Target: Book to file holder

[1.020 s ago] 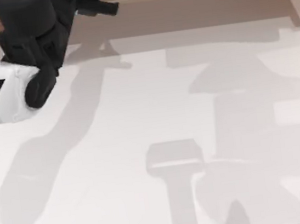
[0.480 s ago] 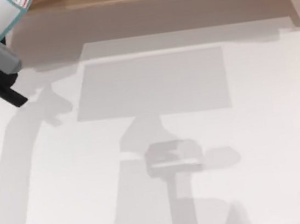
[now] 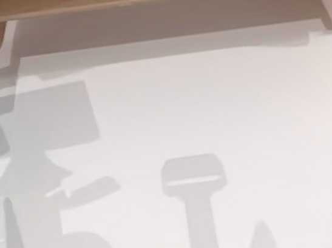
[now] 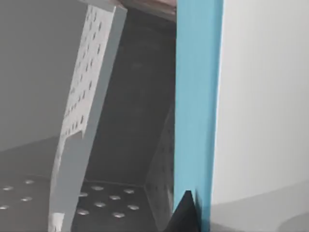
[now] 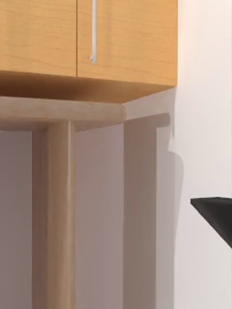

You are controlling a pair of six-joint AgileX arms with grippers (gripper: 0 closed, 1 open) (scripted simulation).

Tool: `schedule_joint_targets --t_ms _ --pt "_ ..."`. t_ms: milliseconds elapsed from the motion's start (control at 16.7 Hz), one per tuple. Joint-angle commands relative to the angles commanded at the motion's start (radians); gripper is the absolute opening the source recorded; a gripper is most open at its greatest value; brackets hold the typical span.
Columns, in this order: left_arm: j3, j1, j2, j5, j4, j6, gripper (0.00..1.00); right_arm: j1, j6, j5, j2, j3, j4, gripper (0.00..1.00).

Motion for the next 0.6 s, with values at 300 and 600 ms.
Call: schedule_joint_targets --t_ms 300,600 --pt "0.220 0.122 0.215 0.081 -0.029 0.231 0.00 0.000 0.000 0.000 0.000 0.000 0.000 1.00" --pt "0.379 0.130 0.371 0.121 -0.041 0.336 0.00 0.000 0.000 0.000 0.000 0.000 0.000 1.00"
